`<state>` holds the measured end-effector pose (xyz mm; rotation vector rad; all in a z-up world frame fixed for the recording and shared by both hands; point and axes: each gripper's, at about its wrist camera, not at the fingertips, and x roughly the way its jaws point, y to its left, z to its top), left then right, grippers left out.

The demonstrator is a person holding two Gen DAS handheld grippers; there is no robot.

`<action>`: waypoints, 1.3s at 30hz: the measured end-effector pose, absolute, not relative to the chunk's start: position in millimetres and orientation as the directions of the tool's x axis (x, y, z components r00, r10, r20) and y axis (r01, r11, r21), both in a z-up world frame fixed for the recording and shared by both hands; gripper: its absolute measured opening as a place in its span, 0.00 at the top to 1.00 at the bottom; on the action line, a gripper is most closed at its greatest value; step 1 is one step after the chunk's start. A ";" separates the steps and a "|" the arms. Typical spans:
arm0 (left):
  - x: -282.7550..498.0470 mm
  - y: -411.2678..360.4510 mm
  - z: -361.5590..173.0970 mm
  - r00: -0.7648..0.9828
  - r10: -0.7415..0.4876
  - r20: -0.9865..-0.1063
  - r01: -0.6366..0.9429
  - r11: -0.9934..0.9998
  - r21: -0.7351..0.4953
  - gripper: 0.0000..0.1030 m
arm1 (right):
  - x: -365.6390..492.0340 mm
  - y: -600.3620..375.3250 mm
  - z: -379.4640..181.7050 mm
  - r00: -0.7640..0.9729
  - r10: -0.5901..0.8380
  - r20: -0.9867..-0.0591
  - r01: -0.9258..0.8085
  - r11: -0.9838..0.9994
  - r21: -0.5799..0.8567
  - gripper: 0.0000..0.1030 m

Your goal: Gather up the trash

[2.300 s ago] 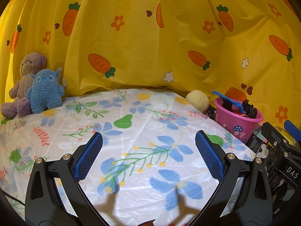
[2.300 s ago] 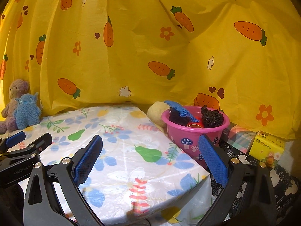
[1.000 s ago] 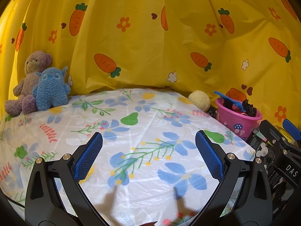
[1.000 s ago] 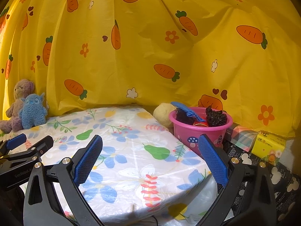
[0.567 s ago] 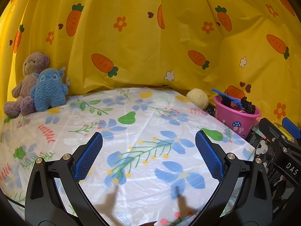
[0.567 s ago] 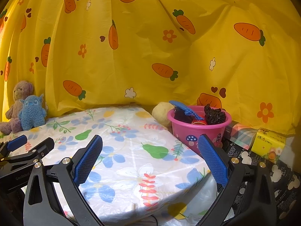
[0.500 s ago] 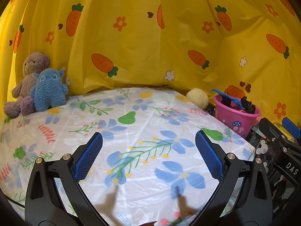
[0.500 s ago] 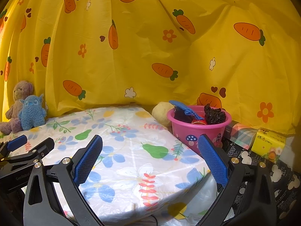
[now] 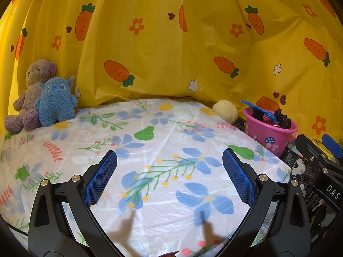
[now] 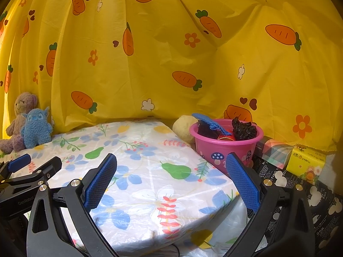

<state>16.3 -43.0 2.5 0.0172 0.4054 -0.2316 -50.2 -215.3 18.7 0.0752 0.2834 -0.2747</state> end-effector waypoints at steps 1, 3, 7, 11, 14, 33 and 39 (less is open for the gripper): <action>16.3 -42.8 2.8 0.893 -0.221 -0.392 0.228 0.973 -0.030 0.06 | -50.4 -215.5 19.1 0.923 -0.256 -0.286 0.277 0.960 0.035 0.05; 16.3 -43.0 2.3 0.893 -0.222 -0.392 0.229 0.973 -0.030 0.06 | -50.4 -215.3 19.0 0.923 -0.257 -0.286 0.278 0.960 0.035 0.05; 16.4 -43.2 2.3 0.893 -0.221 -0.392 0.228 0.973 -0.029 0.06 | -50.7 -215.7 17.9 0.923 -0.257 -0.286 0.278 0.960 0.036 0.05; 16.6 -43.0 2.0 0.892 -0.221 -0.394 0.228 0.973 -0.030 0.06 | -50.6 -215.7 17.9 0.923 -0.257 -0.286 0.278 0.960 0.036 0.05; 16.4 -43.3 0.9 0.892 -0.220 -0.394 0.227 0.973 -0.029 0.06 | -50.6 -215.4 16.7 0.923 -0.257 -0.288 0.278 0.960 0.036 0.05; 16.4 -42.1 0.5 0.893 -0.222 -0.392 0.229 0.973 -0.029 0.06 | -50.2 -215.6 16.7 0.922 -0.257 -0.288 0.279 0.960 0.037 0.05; 16.0 -41.8 2.5 0.894 -0.222 -0.389 0.232 0.973 -0.023 0.06 | -50.0 -215.7 16.7 0.923 -0.256 -0.288 0.278 0.960 0.038 0.05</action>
